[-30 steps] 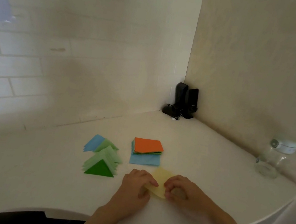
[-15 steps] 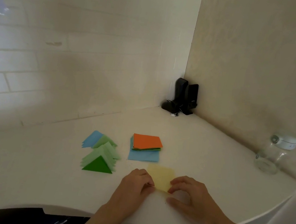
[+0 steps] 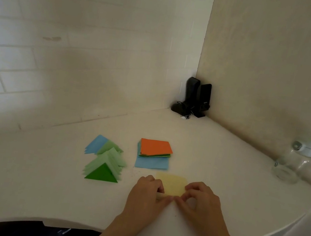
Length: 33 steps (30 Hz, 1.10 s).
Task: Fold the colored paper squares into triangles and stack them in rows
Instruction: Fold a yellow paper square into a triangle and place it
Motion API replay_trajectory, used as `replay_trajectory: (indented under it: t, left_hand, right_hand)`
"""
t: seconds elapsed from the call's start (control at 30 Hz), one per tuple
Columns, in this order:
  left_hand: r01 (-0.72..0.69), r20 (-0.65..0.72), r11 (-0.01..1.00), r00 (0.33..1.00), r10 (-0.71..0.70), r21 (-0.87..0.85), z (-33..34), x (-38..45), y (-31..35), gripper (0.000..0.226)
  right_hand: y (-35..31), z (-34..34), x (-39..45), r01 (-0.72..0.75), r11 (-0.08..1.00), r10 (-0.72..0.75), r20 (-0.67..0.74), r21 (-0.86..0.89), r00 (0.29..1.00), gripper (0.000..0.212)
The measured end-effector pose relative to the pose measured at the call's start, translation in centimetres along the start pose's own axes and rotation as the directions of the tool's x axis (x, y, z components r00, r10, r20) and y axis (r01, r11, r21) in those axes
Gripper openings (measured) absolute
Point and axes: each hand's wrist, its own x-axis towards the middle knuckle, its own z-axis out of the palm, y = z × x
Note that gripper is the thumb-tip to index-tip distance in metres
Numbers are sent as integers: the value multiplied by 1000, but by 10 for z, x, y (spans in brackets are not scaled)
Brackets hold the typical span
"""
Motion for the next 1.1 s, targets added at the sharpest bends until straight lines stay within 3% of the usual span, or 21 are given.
replay_trajectory:
  t: [0.23, 0.67, 0.9, 1.1]
  left_hand:
    - [88, 78, 996, 993, -86, -31, -3, 8, 0, 31]
    - [183, 173, 939, 975, -136, -292, -22, 11, -14, 17]
    - [51, 200, 959, 980, 6, -279, -28, 7, -18, 27]
    - [-183, 193, 982, 963, 186, -37, -25, 1, -12, 37]
  right_hand:
    - [-3, 0, 2, -28, 1000, 28, -5, -11, 1000, 27]
    - [-11, -18, 9, -98, 995, 96, 218, 1, 971, 21]
    - [-15, -28, 15, -102, 994, 104, 356, -25, 929, 31]
    - [-22, -32, 31, -171, 983, 150, 249, 67, 957, 12]
